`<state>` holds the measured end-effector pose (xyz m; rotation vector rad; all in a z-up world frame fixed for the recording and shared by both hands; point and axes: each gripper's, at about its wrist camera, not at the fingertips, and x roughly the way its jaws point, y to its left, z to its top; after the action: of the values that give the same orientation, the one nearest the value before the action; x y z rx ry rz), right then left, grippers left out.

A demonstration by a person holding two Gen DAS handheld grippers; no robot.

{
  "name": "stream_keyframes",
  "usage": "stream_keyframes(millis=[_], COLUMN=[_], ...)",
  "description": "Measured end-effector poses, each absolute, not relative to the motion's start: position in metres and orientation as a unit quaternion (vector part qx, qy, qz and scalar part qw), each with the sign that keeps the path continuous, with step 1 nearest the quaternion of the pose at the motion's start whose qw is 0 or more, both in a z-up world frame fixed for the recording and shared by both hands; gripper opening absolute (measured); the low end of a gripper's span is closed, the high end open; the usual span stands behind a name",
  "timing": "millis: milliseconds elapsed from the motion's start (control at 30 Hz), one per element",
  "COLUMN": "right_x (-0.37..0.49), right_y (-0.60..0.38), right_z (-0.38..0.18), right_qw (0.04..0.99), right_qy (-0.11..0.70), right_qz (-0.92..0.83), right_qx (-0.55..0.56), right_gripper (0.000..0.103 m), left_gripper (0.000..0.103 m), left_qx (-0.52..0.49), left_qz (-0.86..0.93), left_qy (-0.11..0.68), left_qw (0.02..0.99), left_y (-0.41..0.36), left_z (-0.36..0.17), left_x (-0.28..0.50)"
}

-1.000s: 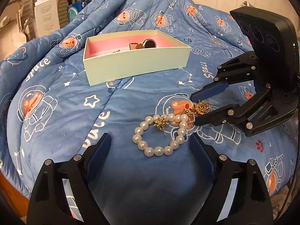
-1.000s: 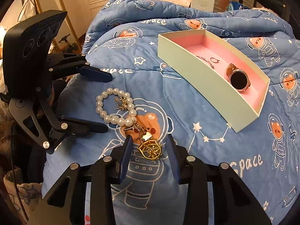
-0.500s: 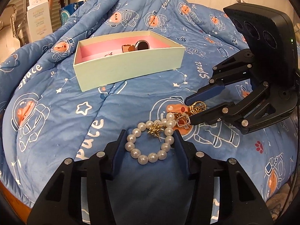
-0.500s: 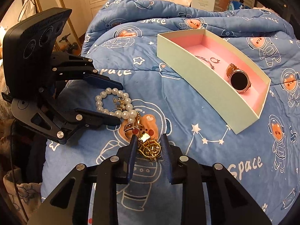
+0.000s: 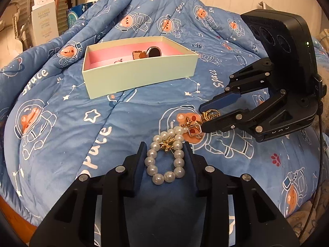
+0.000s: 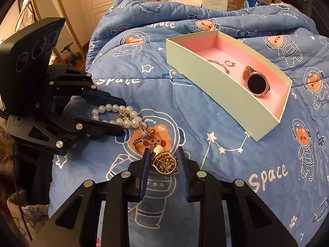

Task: Organize jewelry
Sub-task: 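Grasp the pearl bracelet with the left gripper while the right holds the gold charm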

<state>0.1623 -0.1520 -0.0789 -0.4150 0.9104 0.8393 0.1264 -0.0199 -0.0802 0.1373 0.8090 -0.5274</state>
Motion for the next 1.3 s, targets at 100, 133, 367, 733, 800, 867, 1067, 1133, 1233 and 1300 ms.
stream_keyframes(millis=[100,133,367,733,800,867,1067,1133,1233,1300], right_x=[0.163,0.163,0.16,0.159,0.159,0.158,0.16,0.161,0.162,0.162], right_y=[-0.154,-0.155,-0.158,-0.161,-0.161,-0.162,-0.164,-0.165,-0.166,-0.166], right_z=[-0.078,-0.077,-0.072,-0.068,-0.067,-0.066,-0.059,-0.056,-0.049,-0.043], right_qw=[0.798,0.8,0.807,0.815,0.816,0.818,0.823,0.825,0.827,0.829], right_qy=[0.423,0.422,0.418,0.411,0.411,0.409,0.408,0.407,0.403,0.4], right_qz=[0.386,0.384,0.378,0.373,0.371,0.369,0.367,0.367,0.368,0.369], right_qx=[-0.188,-0.186,-0.175,-0.166,-0.166,-0.164,-0.148,-0.14,-0.133,-0.131], right_gripper=[0.025,0.025,0.025,0.025,0.025,0.025,0.025,0.025,0.025,0.025], left_gripper=[0.036,0.036,0.036,0.034,0.034,0.033,0.033,0.033,0.033,0.033], left_qx=[0.054,0.049,0.036,0.026,0.019,0.016,0.007,0.007,0.006,0.005], left_qz=[-0.254,-0.254,-0.258,-0.258,-0.257,-0.256,-0.257,-0.257,-0.256,-0.255], left_qy=[0.383,0.381,0.37,0.357,0.354,0.352,0.343,0.338,0.33,0.326], left_qw=[0.886,0.888,0.892,0.897,0.899,0.9,0.904,0.906,0.909,0.91], left_y=[-0.018,-0.017,-0.017,-0.018,-0.016,-0.015,-0.013,-0.013,-0.013,-0.013], left_z=[-0.075,-0.073,-0.061,-0.051,-0.049,-0.047,-0.039,-0.034,-0.027,-0.022], left_x=[0.123,0.123,0.121,0.125,0.126,0.127,0.128,0.129,0.132,0.135])
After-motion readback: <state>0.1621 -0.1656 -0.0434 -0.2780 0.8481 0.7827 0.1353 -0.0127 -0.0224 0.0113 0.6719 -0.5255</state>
